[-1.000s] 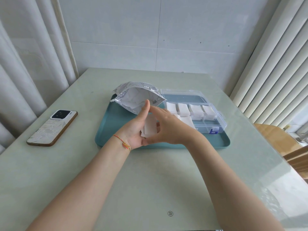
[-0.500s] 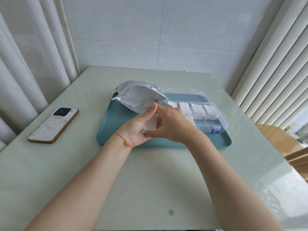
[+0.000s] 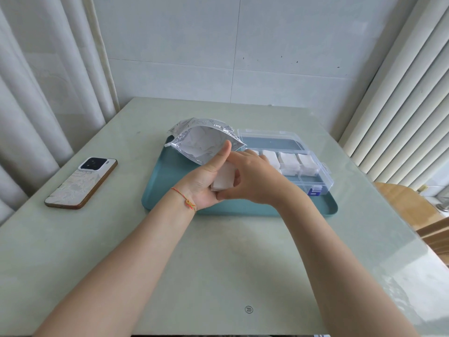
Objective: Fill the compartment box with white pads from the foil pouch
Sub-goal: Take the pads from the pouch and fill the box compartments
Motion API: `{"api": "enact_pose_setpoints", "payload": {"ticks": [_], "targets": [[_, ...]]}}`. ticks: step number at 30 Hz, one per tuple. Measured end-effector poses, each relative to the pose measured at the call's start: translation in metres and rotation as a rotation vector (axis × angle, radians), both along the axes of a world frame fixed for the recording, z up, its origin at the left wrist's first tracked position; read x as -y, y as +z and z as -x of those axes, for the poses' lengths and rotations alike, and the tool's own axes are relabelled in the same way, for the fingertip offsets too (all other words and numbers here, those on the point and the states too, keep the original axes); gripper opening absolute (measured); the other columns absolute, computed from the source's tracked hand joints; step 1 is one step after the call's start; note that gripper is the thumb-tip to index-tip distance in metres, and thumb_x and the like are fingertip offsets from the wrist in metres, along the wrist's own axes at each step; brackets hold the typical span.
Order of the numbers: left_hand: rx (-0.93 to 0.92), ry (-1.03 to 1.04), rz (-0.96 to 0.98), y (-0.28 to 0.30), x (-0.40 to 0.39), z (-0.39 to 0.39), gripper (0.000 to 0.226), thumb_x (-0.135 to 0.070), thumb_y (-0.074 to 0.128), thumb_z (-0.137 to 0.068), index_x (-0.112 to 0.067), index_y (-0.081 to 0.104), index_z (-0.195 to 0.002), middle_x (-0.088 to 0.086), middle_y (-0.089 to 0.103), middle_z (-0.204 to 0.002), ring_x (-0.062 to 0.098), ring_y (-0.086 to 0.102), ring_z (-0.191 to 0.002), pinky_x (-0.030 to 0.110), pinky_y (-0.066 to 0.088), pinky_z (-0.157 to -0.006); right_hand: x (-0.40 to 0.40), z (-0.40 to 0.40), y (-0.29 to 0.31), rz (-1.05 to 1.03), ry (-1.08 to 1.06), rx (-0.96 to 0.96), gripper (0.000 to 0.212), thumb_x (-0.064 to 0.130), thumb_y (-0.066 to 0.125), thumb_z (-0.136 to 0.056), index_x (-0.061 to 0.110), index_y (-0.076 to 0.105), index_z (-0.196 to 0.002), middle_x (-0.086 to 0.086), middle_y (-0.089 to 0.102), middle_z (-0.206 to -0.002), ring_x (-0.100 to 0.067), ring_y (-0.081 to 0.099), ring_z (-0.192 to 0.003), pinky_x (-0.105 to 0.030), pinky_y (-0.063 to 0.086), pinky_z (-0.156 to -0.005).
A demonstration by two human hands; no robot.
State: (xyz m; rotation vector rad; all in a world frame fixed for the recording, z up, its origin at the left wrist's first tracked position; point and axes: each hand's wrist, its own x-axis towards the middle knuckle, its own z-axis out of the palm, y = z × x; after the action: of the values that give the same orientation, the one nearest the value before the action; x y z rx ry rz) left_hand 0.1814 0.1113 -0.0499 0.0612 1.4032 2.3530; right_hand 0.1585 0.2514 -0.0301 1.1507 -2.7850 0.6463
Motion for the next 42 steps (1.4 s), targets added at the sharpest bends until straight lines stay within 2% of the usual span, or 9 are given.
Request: {"api": "enact_pose_setpoints", "payload": {"ticks": [5, 8, 14, 17, 20, 22, 26, 36, 42], "targets": [[-0.057, -0.051, -0.027, 0.01, -0.009, 0.01, 0.073, -0.068, 0.082, -0.05, -0.023, 0.069, -0.105, -0.005, 0.059, -0.09, 0.007, 0.057, -0.072, 0.024, 0.054, -0.062, -0.022, 0.009, 0.023, 0.166, -0.051, 0.236, 0.045, 0.045, 0.077, -0.076, 0.034, 0.061, -0.116, 0.011, 0.06, -0.105, -0.005, 0.053, -0.101, -0.021, 0.041, -0.086], [-0.172, -0.136, 0.044, 0.017, -0.018, 0.016, 0.068, -0.074, 0.08, -0.045, -0.029, 0.076, -0.096, -0.009, 0.058, -0.082, 0.006, 0.052, -0.062, 0.023, 0.049, -0.062, -0.041, 0.017, 0.035, 0.388, -0.048, 0.463, 0.015, 0.023, 0.063, -0.09, 0.029, 0.071, -0.102, 0.016, 0.069, -0.086, -0.002, 0.062, -0.086, -0.024, 0.048, -0.084], [-0.22, -0.207, 0.212, 0.029, -0.058, 0.039, 0.078, -0.078, 0.071, -0.059, -0.021, 0.069, -0.112, 0.001, 0.063, -0.094, 0.014, 0.061, -0.082, 0.032, 0.056, -0.079, -0.079, 0.037, 0.029, 0.5, -0.175, 0.521, 0.002, 0.017, 0.066, -0.088, 0.015, 0.066, -0.089, 0.008, 0.063, -0.074, -0.01, 0.057, -0.072, -0.03, 0.045, -0.073], [-0.177, -0.017, 0.358, 0.038, -0.073, 0.047, 0.064, -0.07, 0.05, -0.086, -0.018, 0.066, -0.118, 0.01, 0.065, -0.106, 0.022, 0.066, -0.098, 0.043, 0.052, -0.097, -0.098, 0.052, 0.025, 0.804, -0.268, 0.535, 0.001, 0.009, 0.063, -0.088, 0.01, 0.064, -0.087, -0.003, 0.065, -0.081, -0.018, 0.063, -0.078, -0.037, 0.055, -0.078], [-0.106, 0.376, 0.488, 0.042, -0.085, 0.056, 0.038, -0.049, 0.051, -0.096, -0.013, 0.06, -0.105, 0.011, 0.062, -0.094, 0.022, 0.064, -0.08, 0.037, 0.055, -0.078, -0.113, 0.065, 0.022, 0.986, -0.381, 0.617, 0.007, 0.001, 0.059, -0.089, 0.004, 0.062, -0.095, -0.011, 0.064, -0.084, -0.023, 0.068, -0.076, -0.036, 0.06, -0.074], [-0.187, 0.459, 0.67, 0.037, -0.086, 0.06, 0.021, -0.034, 0.051, -0.096, -0.015, 0.058, -0.09, 0.007, 0.06, -0.086, 0.019, 0.06, -0.07, 0.032, 0.051, -0.069, -0.115, 0.068, 0.014, 0.903, -0.404, 0.703, 0.01, -0.002, 0.06, -0.09, 0.002, 0.063, -0.098, -0.014, 0.063, -0.086, -0.024, 0.067, -0.07, -0.036, 0.061, -0.07], [-0.222, 0.413, 0.961, 0.018, -0.078, 0.065, 0.018, -0.034, 0.05, -0.072, -0.019, 0.06, -0.071, -0.001, 0.069, -0.069, 0.028, 0.069, -0.082, 0.047, 0.056, -0.087, -0.106, 0.073, -0.003, 0.609, -0.428, 0.752, 0.014, 0.002, 0.065, -0.09, 0.006, 0.064, -0.104, -0.016, 0.067, -0.085, -0.025, 0.068, -0.067, -0.036, 0.062, -0.072], [-0.399, 0.268, 1.316, 0.009, -0.073, 0.065, 0.025, -0.014, 0.043, -0.085, -0.029, 0.063, -0.092, 0.0, 0.072, -0.1, 0.023, 0.064, -0.098, 0.031, 0.051, -0.084, -0.088, 0.074, -0.015, 0.254, -0.542, 0.45, 0.021, 0.013, 0.075, -0.082, 0.015, 0.055, -0.078, -0.001, 0.063, -0.07, -0.019, 0.063, -0.064, -0.029, 0.055, -0.068], [-0.589, 0.066, 1.637, 0.01, -0.082, 0.066, 0.033, -0.012, 0.046, -0.088, -0.018, 0.075, -0.103, 0.004, 0.07, -0.111, 0.027, 0.06, -0.105, 0.028, 0.046, -0.08, -0.078, 0.071, -0.016, 0.017, -0.546, 0.282, 0.013, 0.017, 0.069, -0.075, 0.009, 0.062, -0.068, -0.002, 0.055, -0.061, -0.016, 0.046, -0.055, -0.022, 0.033, -0.049]]}}
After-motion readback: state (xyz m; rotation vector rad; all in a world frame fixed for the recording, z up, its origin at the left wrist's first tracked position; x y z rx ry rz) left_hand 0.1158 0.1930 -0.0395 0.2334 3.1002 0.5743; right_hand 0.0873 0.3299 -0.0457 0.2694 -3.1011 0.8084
